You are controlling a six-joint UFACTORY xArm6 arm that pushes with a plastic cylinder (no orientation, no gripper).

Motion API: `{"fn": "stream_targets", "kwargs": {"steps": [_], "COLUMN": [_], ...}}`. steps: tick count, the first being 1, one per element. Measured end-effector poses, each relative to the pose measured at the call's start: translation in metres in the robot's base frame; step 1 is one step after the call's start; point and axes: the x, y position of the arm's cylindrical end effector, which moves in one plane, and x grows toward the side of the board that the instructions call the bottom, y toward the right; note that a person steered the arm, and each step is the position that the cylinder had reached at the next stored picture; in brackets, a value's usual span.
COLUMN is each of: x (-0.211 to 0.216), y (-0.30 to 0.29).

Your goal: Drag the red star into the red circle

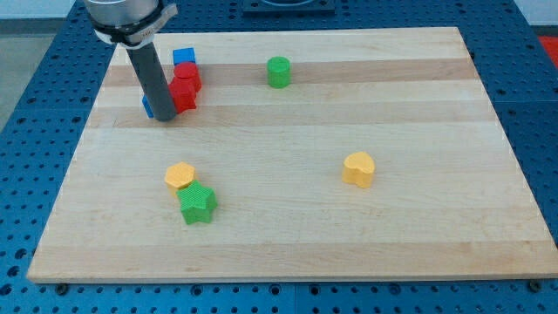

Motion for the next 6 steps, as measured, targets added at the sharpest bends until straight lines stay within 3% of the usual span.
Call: {"fn": "stream_targets", "kwargs": {"steps": [2, 3, 5, 6], "x": [0.043, 0.018, -0.024, -0.022], "y": [0.013, 0.048, 0.037, 0.037]}}
